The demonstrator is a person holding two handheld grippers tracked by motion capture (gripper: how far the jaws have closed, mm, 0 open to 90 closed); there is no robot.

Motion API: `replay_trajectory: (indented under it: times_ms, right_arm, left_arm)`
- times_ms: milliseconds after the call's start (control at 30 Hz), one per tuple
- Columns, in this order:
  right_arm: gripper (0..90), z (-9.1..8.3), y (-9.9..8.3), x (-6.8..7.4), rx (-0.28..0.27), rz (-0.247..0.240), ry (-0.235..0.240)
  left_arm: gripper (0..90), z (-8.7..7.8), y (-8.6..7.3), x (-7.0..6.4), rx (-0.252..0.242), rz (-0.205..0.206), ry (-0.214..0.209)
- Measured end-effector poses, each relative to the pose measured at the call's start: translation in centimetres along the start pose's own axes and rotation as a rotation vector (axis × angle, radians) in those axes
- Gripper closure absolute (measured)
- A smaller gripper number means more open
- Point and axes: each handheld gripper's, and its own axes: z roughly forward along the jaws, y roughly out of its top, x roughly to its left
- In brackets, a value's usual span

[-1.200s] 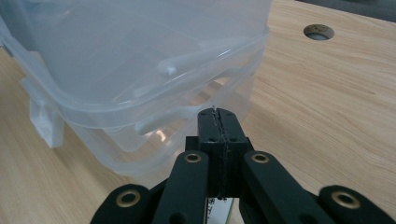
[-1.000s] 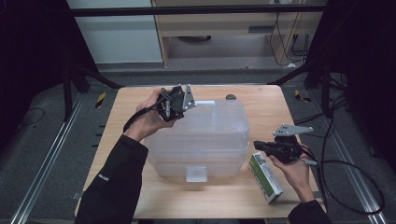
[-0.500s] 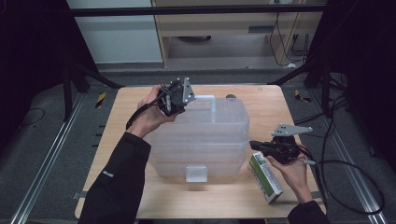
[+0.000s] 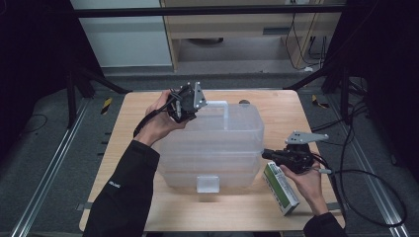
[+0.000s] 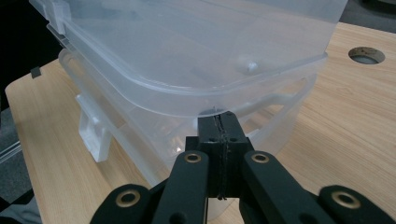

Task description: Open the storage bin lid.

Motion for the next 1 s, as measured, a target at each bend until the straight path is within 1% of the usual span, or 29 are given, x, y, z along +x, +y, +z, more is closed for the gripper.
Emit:
replay_trajectory:
  times_ms: [67, 100, 167, 200, 267, 333, 400, 533, 633, 733, 833, 867, 967, 1000]
  right_arm:
    - [90.0, 0.1, -0.1, 0.0, 0.007, -0.002, -0.002]
    - [90.0, 0.1, -0.1, 0.0, 0.01, -0.001, -0.001]
    - [90.0, 0.1, -0.1, 0.0, 0.006, 0.0, -0.001]
    - [90.0, 0.1, -0.1, 0.0, 0.006, 0.001, -0.001]
    - [90.0, 0.1, -0.1, 0.0, 0.007, 0.003, -0.001]
    - [90.0, 0.1, -0.1, 0.1, 0.007, 0.004, -0.003]
    - [90.0, 0.1, -0.1, 0.0, 0.007, 0.004, -0.004]
    - [90.0, 0.1, -0.2, 0.1, 0.006, 0.003, -0.009]
    - [90.0, 0.1, -0.2, 0.2, 0.008, 0.004, -0.01]
    - [90.0, 0.1, -0.2, 0.2, 0.007, 0.005, -0.016]
    - [90.0, 0.0, -0.2, 0.4, 0.009, 0.008, -0.023]
    - [90.0, 0.0, -0.2, 0.4, 0.009, 0.007, -0.026]
    - [90.0, -0.1, -0.3, 0.4, 0.005, 0.014, -0.028]
    - [90.0, -0.1, -0.3, 0.5, 0.004, 0.015, -0.029]
  left_arm:
    - [63.9, -0.2, -0.2, -0.1, 0.002, 0.002, 0.0]
    - [60.9, -0.3, -0.3, -0.1, 0.004, -0.001, -0.002]
    - [57.8, -0.6, -0.8, -0.1, 0.001, -0.002, -0.015]
    - [57.1, -0.9, -1.1, -0.1, 0.001, -0.005, -0.012]
    - [54.2, -1.5, -1.6, 0.0, -0.019, -0.03, -0.03]
    - [52.6, -2.1, -2.2, 0.0, -0.027, -0.043, -0.015]
    - [50.0, -2.8, -2.7, 0.2, -0.056, -0.079, -0.031]
    - [48.0, -4.3, -3.8, 0.4, -0.095, -0.135, -0.031]
    - [48.1, -5.5, -4.9, 0.6, -0.118, -0.182, -0.017]
    - [48.4, -6.6, -6.3, 0.7, -0.133, -0.238, 0.002]
    - [48.2, -7.4, -7.9, 0.5, -0.142, -0.293, 0.025]
    - [48.2, -7.7, -8.7, 0.5, -0.149, -0.32, 0.036]
    - [49.3, -8.2, -10.3, 0.4, -0.166, -0.377, 0.055]
    - [49.2, -8.4, -10.8, 0.2, -0.169, -0.395, 0.056]
